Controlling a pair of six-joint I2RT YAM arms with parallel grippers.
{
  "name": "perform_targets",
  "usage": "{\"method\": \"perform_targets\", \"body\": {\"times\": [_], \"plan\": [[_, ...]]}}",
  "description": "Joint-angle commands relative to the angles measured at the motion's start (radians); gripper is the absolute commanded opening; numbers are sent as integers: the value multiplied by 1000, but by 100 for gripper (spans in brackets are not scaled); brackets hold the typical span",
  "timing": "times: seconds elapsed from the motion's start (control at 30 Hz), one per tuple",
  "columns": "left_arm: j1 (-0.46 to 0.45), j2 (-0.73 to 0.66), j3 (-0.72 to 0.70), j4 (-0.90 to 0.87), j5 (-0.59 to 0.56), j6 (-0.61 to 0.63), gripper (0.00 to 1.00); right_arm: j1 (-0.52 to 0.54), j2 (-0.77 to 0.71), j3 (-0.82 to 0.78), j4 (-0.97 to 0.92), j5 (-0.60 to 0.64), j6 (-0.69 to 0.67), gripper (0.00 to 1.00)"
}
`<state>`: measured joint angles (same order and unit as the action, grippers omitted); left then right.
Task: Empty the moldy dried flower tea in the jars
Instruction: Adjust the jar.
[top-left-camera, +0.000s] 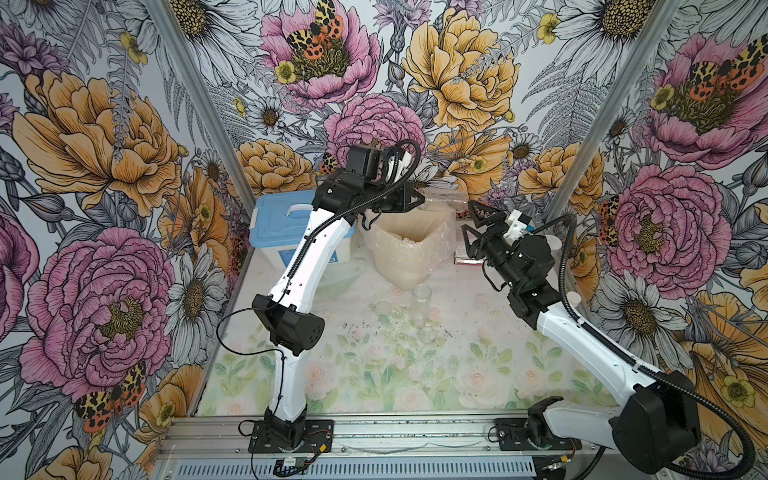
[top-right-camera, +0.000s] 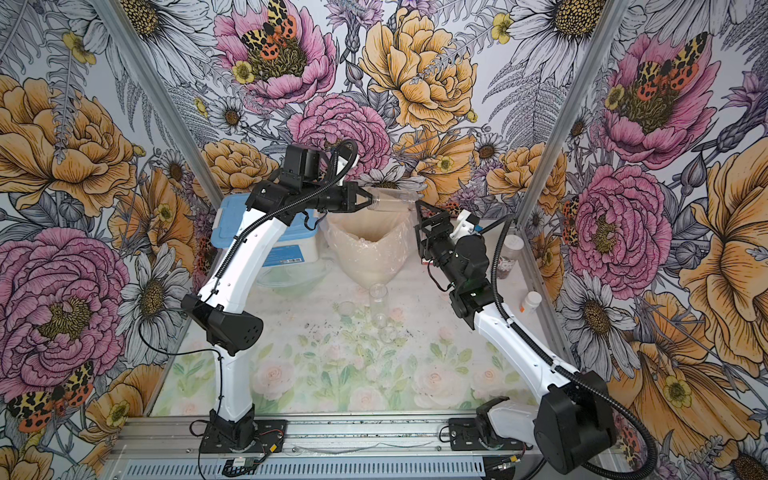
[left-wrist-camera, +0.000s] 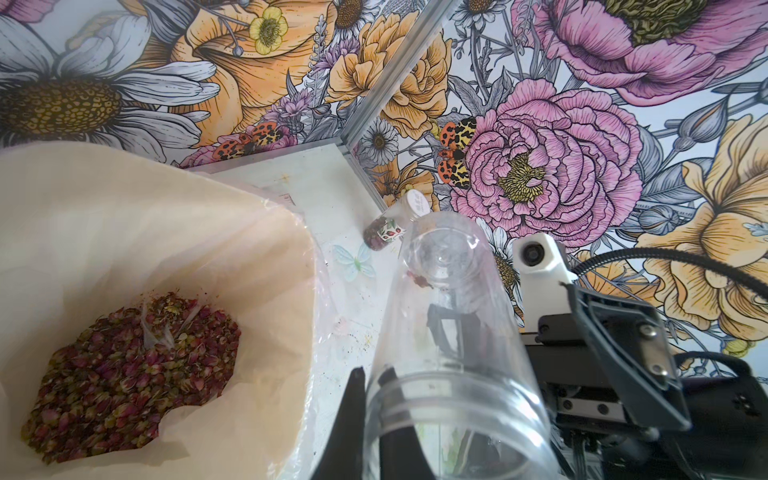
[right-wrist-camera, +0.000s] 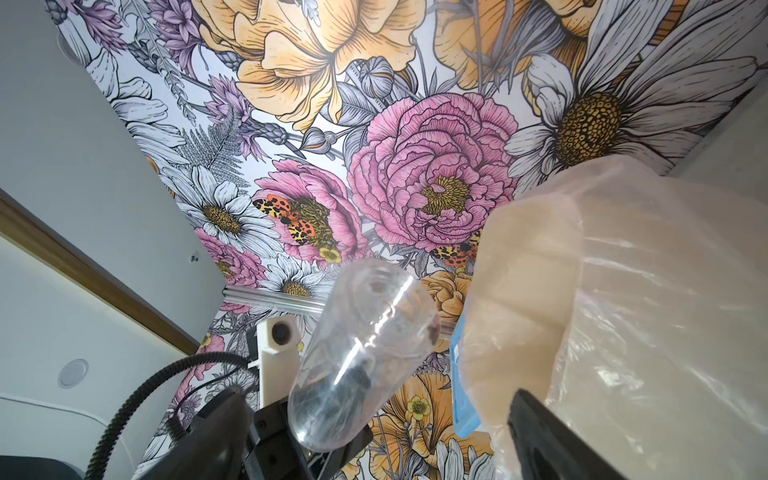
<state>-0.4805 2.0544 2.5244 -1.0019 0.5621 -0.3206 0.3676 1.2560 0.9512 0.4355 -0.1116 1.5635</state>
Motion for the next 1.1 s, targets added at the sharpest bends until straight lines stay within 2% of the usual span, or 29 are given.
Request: {"method": "perform_targets", "body": {"times": [0.0, 0.23, 0.53, 0.93, 1.07], "plan": [[-15, -3, -19, 45, 27, -28, 0, -2, 27, 56, 63, 37, 54, 94], [-31, -28, -82, 63, 24, -28, 0, 4, 121, 101, 175, 40, 96, 86], [-23, -73, -186, 121, 28, -43, 0, 34, 191, 145, 216, 94, 105, 72], [-16, -78, -210, 133, 46, -44, 0, 76, 283, 185, 298, 156, 149, 64], [-12, -78, -218, 133, 48, -43, 0, 85, 290, 180, 306, 181, 157, 56]]}}
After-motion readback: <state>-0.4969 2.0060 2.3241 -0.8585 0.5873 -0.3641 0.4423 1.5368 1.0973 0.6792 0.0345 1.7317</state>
